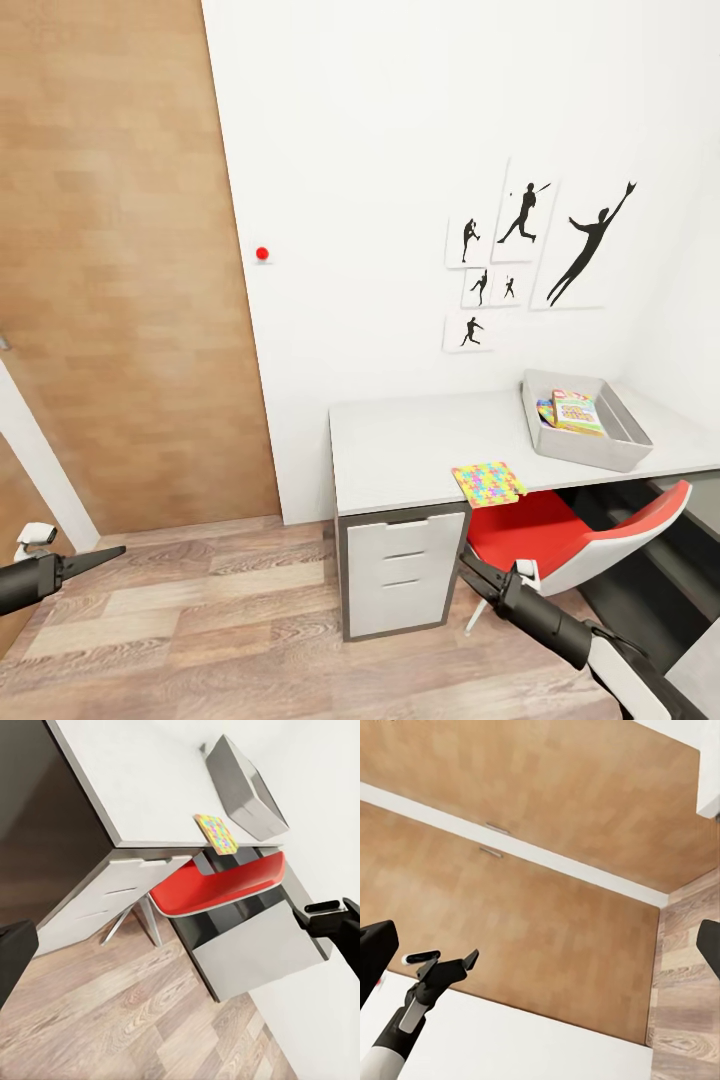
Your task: Put all the toys in the child's room - the three board games (two on the bed and one on the table), the two jigsaw puzzles on the table, and the tennis ball on the table - inside the toy box on the table in the child's room.
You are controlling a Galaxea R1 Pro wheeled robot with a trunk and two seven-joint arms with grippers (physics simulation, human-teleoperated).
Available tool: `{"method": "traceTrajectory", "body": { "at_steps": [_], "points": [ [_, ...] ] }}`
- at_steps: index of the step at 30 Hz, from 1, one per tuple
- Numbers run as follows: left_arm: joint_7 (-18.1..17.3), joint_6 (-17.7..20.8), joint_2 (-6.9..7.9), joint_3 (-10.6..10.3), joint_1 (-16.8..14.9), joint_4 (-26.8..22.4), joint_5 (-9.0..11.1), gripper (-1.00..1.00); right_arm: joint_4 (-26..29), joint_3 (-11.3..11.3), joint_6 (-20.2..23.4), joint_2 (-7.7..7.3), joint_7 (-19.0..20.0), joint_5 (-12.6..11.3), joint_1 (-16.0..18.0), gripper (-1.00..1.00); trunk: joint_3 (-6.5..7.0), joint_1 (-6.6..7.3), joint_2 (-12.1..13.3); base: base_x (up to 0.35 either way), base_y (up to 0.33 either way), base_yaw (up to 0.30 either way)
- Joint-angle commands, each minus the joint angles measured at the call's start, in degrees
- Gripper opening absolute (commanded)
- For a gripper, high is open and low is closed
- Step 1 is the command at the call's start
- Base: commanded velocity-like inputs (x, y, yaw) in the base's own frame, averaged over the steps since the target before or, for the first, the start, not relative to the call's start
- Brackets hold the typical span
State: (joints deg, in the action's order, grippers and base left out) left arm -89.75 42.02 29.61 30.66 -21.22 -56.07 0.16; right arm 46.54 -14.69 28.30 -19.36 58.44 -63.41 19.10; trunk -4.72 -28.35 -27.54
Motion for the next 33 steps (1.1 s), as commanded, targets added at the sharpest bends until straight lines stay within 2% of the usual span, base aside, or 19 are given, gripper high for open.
{"method": "traceTrajectory", "body": {
  "at_steps": [1,33],
  "points": [
    [-0.2,0.6,0.01,0.0,0.0,0.0,-0.1,1.0,0.0,-0.2,0.4,-0.03,-0.1,-0.6,0.1,1.0,-0.12,-0.03,-0.1,0.0,0.0,0.0],
    [-0.2,0.6,-0.07,0.0,0.0,0.0,-0.1,1.0,0.2,0.2,0.5,-0.14,0.2,-0.8,0.1,1.0,-0.12,-0.03,-0.1,0.0,0.0,0.0]
  ]
}}
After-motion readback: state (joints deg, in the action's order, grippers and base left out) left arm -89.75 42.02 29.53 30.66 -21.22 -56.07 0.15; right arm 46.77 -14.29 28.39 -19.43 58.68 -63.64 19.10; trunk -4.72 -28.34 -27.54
